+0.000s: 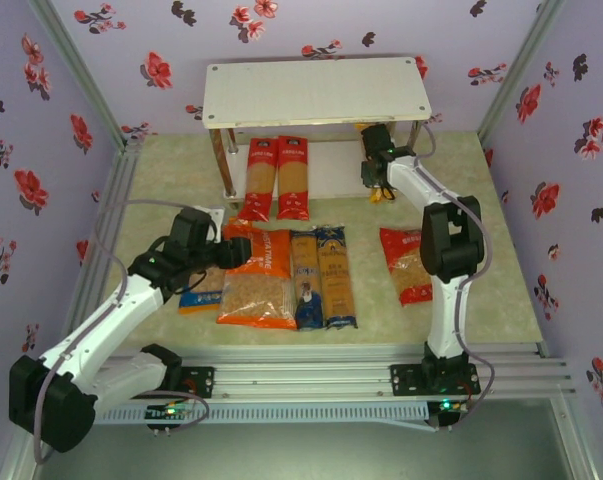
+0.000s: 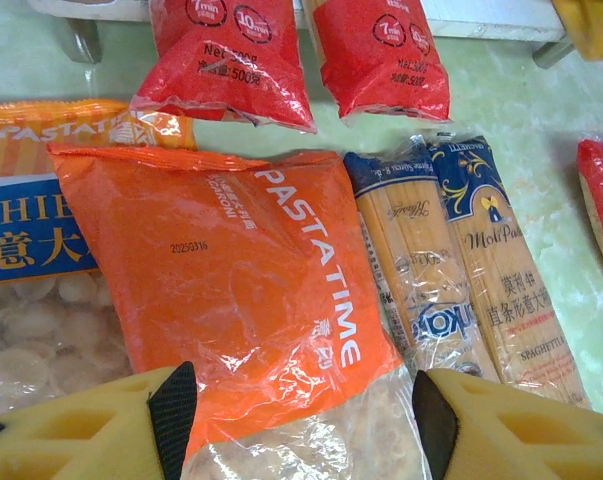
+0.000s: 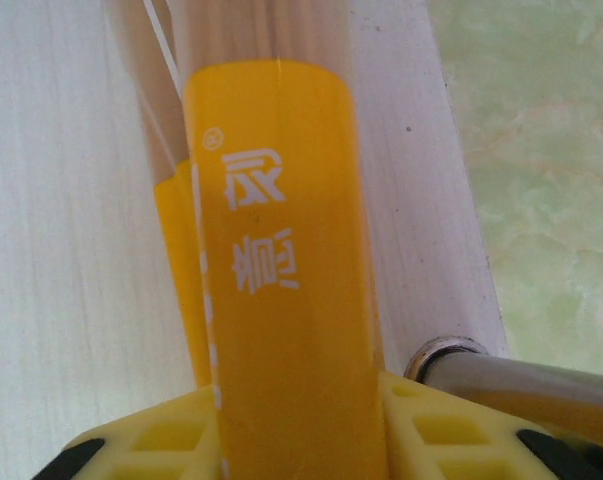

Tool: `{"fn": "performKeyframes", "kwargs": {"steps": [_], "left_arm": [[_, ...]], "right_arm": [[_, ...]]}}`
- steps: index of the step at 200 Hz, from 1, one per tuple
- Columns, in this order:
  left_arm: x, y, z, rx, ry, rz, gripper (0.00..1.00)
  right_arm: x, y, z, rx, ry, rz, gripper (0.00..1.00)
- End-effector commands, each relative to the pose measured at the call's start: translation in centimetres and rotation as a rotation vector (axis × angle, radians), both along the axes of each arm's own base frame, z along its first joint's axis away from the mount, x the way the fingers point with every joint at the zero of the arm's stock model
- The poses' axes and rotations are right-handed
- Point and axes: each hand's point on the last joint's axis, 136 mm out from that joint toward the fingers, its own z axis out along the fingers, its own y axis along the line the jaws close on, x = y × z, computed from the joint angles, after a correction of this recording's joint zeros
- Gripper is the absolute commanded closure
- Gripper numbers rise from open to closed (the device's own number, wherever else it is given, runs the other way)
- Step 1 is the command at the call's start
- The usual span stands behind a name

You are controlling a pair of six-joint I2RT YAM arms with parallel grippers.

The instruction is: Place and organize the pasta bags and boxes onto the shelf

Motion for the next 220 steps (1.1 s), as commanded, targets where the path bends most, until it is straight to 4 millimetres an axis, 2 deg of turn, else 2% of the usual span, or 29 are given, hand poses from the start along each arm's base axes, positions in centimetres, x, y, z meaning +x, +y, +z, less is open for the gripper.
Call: {"fn": "performKeyframes", "kwargs": {"steps": [1, 35, 69, 113, 149, 184, 220], "left_arm": [[-0.1, -1.1, -0.3, -0.03, 0.021, -0.022, 0.38], [-1.2, -2.4, -2.1, -0.029, 0.065, -0.052, 0.38], [-2.1, -3.3, -3.0, 0.008, 0.087, -0.082, 0.38], [-2.6, -3.4, -3.0, 0.054, 0.076, -0.094, 0.38], [-2.3, -3.2, -2.6, 0.043, 0.054, -0.073, 0.38], [-3.4, -5.3, -2.2, 0.045, 0.051, -0.148, 0.38], [-6.0, -9.0, -1.5, 0.099, 0.048, -0.241, 0.33]], "right_arm": [[-2.3, -4.8, -3.5, -0.053, 0.146, -0.109, 0.56], [-2.4, -4.4, -3.3, -0.015, 0.138, -0.106, 0.35], [-2.3, -3.3, -1.9, 0.064, 0.106, -0.094, 0.3], [-2.1, -2.6, 2.2, 0.133, -0.002, -0.077, 0.25], [-2.8, -2.4, 5.0, 0.152, -0.076, -0.068, 0.21], [-5.2, -2.0, 7.8, 0.135, -0.132, -0.039, 0.21], [-11.0, -1.5, 10.7, 0.105, -0.177, -0.005, 0.2]]}}
